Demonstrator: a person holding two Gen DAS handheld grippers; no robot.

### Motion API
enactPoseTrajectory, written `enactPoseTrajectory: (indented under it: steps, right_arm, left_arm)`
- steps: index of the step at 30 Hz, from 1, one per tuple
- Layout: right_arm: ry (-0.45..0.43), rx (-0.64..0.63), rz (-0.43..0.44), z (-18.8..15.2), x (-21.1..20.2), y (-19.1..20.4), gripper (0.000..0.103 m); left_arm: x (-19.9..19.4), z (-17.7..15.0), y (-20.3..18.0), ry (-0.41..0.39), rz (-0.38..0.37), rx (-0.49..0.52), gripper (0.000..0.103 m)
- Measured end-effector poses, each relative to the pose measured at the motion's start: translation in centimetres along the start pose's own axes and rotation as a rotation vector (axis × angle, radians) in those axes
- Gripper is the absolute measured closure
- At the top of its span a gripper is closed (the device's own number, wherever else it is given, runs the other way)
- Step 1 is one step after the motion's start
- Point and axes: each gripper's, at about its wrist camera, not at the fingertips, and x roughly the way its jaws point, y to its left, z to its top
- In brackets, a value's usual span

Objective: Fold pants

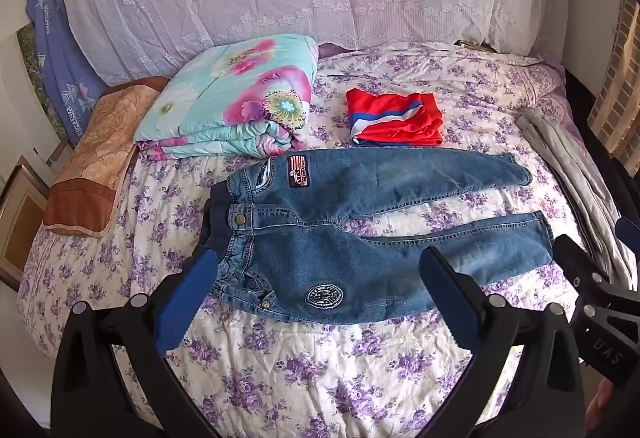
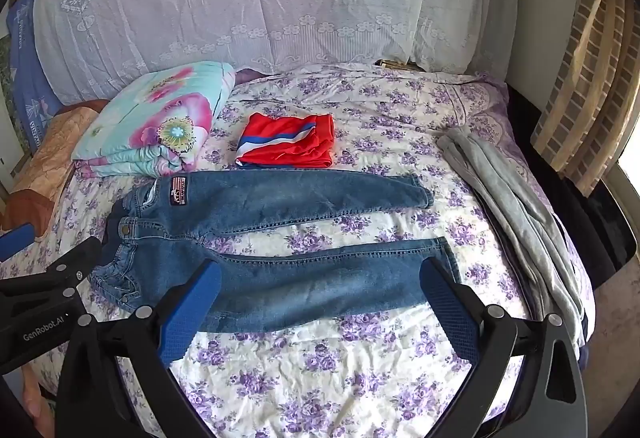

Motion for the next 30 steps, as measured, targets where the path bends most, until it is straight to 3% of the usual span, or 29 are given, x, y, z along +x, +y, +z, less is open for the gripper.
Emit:
enactPoseTrajectory:
  steps: [30]
  right_arm:
    - [0.005,-0.004,-0.003,-0.29,0.11,0.46,0.003]
  left_arm:
    - [0.00,0.01,0.02,-0.001,-0.006,-0.005,0.005]
